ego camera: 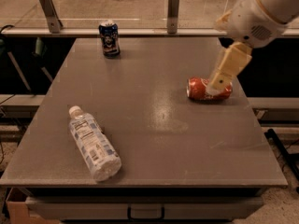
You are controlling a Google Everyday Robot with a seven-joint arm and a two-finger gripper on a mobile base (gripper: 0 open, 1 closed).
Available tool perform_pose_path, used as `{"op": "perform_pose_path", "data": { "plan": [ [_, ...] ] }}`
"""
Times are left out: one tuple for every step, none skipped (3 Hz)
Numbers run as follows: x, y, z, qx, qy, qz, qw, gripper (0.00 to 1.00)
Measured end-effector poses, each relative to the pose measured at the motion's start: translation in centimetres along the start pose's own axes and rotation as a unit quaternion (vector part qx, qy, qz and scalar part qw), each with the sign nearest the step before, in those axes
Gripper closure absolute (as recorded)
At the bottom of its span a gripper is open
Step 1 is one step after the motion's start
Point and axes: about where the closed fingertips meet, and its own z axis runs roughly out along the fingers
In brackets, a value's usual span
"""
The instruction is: Knock pepsi can over
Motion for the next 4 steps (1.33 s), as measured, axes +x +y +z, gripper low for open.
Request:
{"op": "perform_pose_path", "data": {
  "plan": [
    [-5.8, -3.7, 3.9, 0.008, -0.068, -0.011, 0.9976, 0.0],
    [-12.8, -6.2, 7.7, 0.034, -0.128, -0.015, 0.991, 0.0],
    [-12.8, -6.2, 7.7, 0.034, -0.128, -0.015, 0.991, 0.0],
    [-13.2, -7.1, 9.1, 0.046, -0.141, 0.015, 0.9888, 0.0]
  ]
}}
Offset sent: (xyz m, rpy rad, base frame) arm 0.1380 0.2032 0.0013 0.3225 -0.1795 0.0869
